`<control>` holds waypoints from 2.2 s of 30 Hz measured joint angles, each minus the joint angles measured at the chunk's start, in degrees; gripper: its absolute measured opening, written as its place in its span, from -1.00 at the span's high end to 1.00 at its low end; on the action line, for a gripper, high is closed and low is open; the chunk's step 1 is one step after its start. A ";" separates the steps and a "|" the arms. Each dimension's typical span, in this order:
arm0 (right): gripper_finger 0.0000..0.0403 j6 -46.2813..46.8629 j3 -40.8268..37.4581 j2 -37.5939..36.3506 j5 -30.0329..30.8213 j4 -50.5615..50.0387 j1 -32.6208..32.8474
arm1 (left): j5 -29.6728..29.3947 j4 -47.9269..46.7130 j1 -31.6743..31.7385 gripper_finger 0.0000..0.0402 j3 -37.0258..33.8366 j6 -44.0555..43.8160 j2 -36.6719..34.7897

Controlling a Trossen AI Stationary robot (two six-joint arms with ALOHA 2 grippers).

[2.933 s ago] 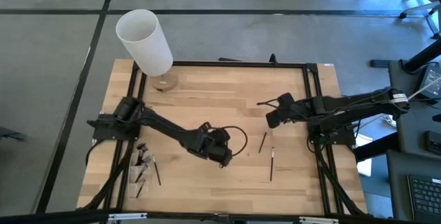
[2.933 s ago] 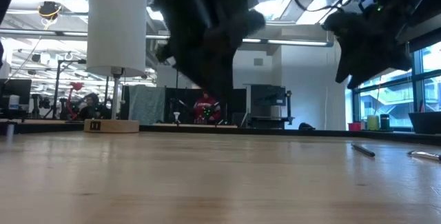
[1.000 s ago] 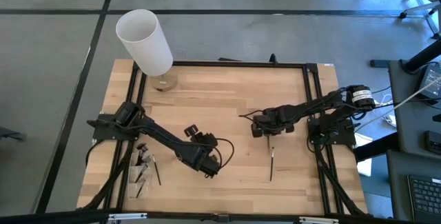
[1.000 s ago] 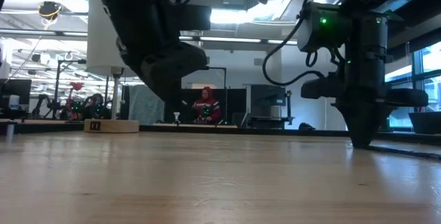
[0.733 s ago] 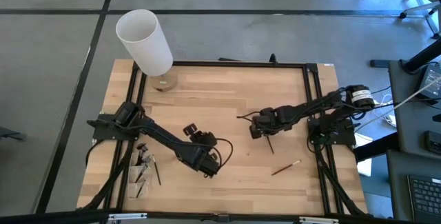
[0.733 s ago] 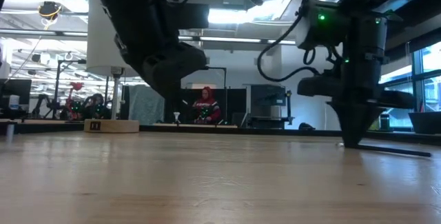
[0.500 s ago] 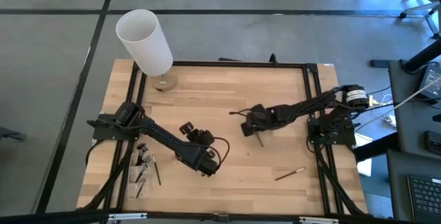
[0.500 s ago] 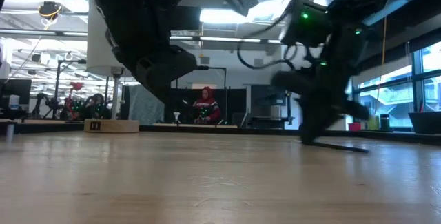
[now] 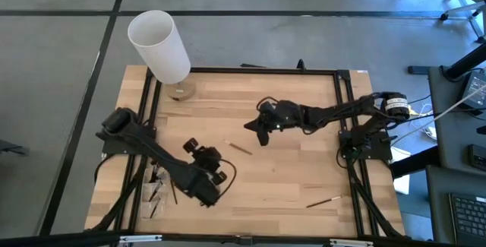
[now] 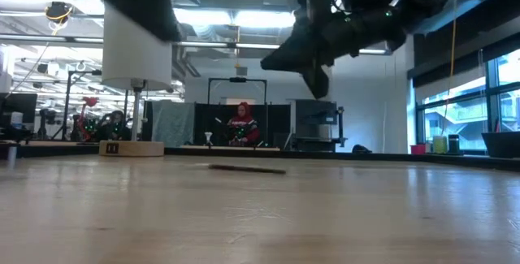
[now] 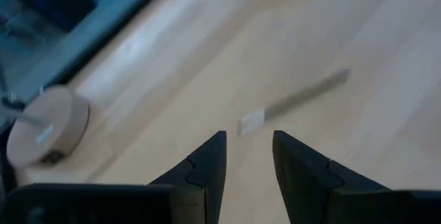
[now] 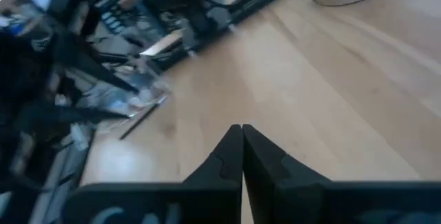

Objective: Pick & Place Makeup Supplies
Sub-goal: Put the top makeup brush into the transparent organizer

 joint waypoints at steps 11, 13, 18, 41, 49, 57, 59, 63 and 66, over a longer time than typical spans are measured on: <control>0.97 -2.46 -0.03 -8.53 2.97 -16.14 -1.28 | 5.43 4.53 -3.14 0.44 -3.70 -1.85 -3.87; 0.97 -4.22 0.26 -13.66 3.16 -21.39 -1.32 | 13.58 8.09 -3.06 0.44 -6.37 2.68 -3.10; 0.97 -4.71 0.72 -27.46 6.32 -36.02 1.35 | 25.28 23.64 -4.31 0.44 -13.90 17.10 -1.11; 0.97 -7.01 0.71 -36.79 30.02 -40.96 9.98 | 33.18 63.20 -7.17 0.44 -18.21 38.22 9.08; 0.97 -7.26 0.70 -36.79 30.00 -39.81 9.98 | 32.91 62.02 -7.56 0.44 -18.55 38.16 3.27; 0.97 -8.57 0.70 -36.79 30.00 -39.37 9.98 | 34.02 64.77 -9.69 0.44 -18.51 31.80 1.61; 0.97 -8.63 0.72 -36.79 30.00 -39.41 9.98 | 33.21 64.79 -9.97 0.44 -18.51 29.33 1.96; 0.97 -8.55 0.72 -36.79 30.00 -39.41 9.98 | 31.65 65.08 -10.72 0.44 -18.51 27.53 2.04; 0.97 -8.25 0.70 -36.79 29.97 -39.40 9.98 | 29.99 66.07 -11.52 0.44 -18.51 27.49 2.04</control>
